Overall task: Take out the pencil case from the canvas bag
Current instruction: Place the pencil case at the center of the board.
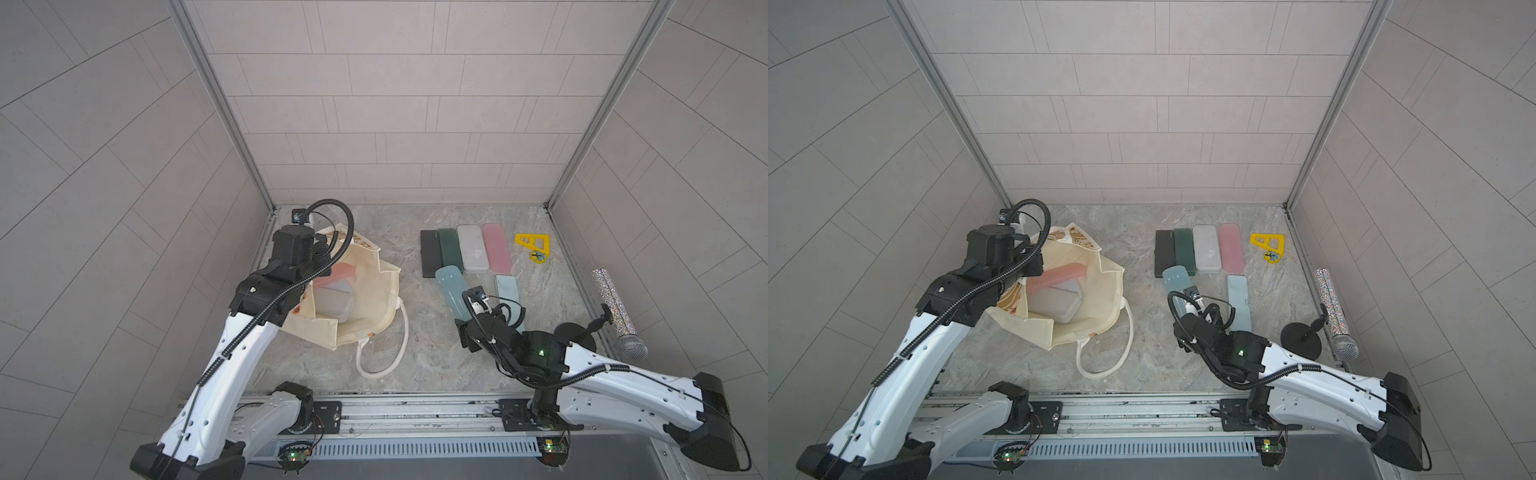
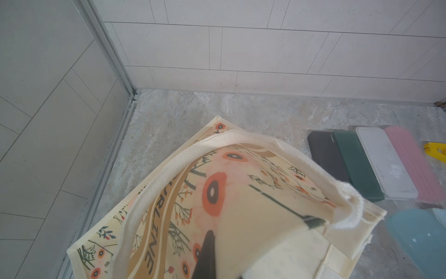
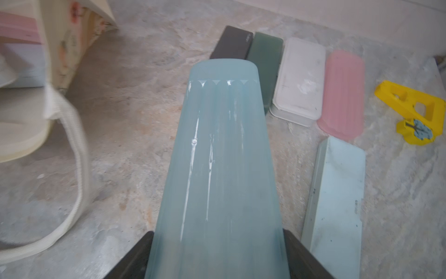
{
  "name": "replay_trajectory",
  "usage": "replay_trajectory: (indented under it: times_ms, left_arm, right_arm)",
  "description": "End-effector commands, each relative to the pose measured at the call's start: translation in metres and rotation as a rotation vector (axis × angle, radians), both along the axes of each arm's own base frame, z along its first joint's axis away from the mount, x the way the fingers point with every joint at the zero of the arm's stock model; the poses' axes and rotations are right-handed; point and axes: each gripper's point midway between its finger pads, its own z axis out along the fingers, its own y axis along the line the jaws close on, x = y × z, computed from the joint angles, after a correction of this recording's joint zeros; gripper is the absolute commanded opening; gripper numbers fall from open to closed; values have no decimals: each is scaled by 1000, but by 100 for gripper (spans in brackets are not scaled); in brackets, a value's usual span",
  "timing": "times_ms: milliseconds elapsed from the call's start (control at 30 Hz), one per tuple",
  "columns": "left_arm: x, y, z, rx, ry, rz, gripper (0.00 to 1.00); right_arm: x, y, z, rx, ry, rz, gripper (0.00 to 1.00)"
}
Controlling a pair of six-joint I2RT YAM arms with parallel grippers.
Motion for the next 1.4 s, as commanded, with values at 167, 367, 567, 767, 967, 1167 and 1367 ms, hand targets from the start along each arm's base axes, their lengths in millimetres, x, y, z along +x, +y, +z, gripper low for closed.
replay_trajectory:
  times_ms: [167,367,567,767,967,1167,1367]
  left_arm:
    - [1,29,20,64,-80,143,0]
    - [6,41,11,65,-27,210,0]
    - [12,33,3,38,-1,169,0]
    - [16,26,0,19,6,134,0]
    - [19,21,-4,1,17,108,0]
    - [22,14,-7,-16,28,71,0]
    - [21,11,-6,-23,26,55,0]
  right_arm:
    - [4,-38,-47,61,153,-207,50]
    - [12,-51,-66,40,207,-276,51]
    - [19,-60,-80,11,248,-321,51]
    - [23,-69,-96,-48,293,-331,54]
    - [24,-77,-115,-106,350,-326,60]
    - [24,-78,-122,-121,384,-331,72]
    - [23,-84,-119,-135,376,-357,90]
